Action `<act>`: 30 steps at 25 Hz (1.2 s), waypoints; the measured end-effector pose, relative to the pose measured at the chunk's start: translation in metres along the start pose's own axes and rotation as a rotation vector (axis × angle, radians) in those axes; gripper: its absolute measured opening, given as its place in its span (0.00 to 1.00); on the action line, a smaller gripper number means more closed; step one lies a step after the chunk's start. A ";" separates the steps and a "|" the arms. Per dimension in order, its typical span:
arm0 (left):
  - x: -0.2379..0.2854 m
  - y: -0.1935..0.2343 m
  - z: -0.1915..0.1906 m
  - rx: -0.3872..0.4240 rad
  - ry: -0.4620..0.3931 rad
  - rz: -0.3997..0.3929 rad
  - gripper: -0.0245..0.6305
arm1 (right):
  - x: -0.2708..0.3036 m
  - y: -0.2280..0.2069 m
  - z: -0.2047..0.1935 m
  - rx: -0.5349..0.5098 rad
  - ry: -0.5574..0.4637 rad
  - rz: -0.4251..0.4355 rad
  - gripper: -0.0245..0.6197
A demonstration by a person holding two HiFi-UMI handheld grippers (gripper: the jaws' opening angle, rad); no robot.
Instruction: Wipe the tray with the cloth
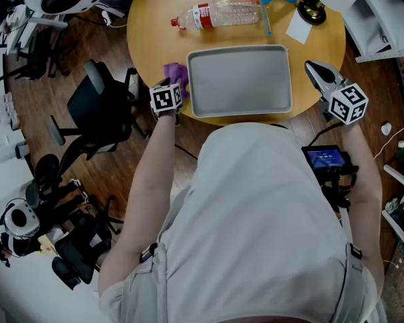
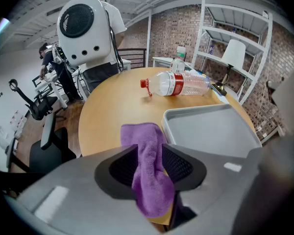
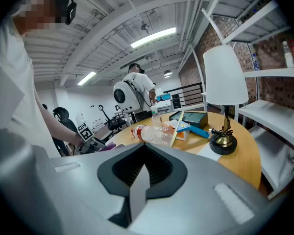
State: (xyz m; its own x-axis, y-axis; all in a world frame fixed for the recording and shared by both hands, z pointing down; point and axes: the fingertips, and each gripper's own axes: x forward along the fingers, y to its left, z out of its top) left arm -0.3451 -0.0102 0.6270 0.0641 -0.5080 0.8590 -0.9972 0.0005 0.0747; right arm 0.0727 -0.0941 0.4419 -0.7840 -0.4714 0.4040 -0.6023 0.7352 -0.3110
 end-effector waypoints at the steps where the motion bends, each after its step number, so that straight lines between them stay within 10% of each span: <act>1: 0.005 0.002 -0.002 -0.007 0.019 0.001 0.27 | 0.000 -0.001 0.000 0.001 0.000 -0.004 0.04; 7: 0.021 0.013 -0.020 0.003 0.113 0.044 0.10 | 0.000 -0.009 -0.001 0.011 0.002 -0.022 0.04; 18: -0.032 -0.028 0.056 0.040 -0.106 -0.053 0.09 | 0.001 -0.009 -0.006 0.027 -0.010 -0.015 0.04; 23: -0.001 -0.051 0.054 -0.075 -0.037 -0.057 0.09 | -0.007 -0.017 -0.012 0.044 -0.024 -0.038 0.04; 30: 0.031 -0.056 0.041 0.006 0.085 0.098 0.09 | -0.042 -0.029 -0.013 0.075 -0.025 -0.095 0.04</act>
State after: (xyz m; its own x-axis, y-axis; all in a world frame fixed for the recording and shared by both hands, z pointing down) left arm -0.2889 -0.0609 0.6289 -0.0314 -0.4312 0.9017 -0.9990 0.0417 -0.0148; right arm 0.1252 -0.0895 0.4456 -0.7258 -0.5495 0.4138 -0.6828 0.6485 -0.3366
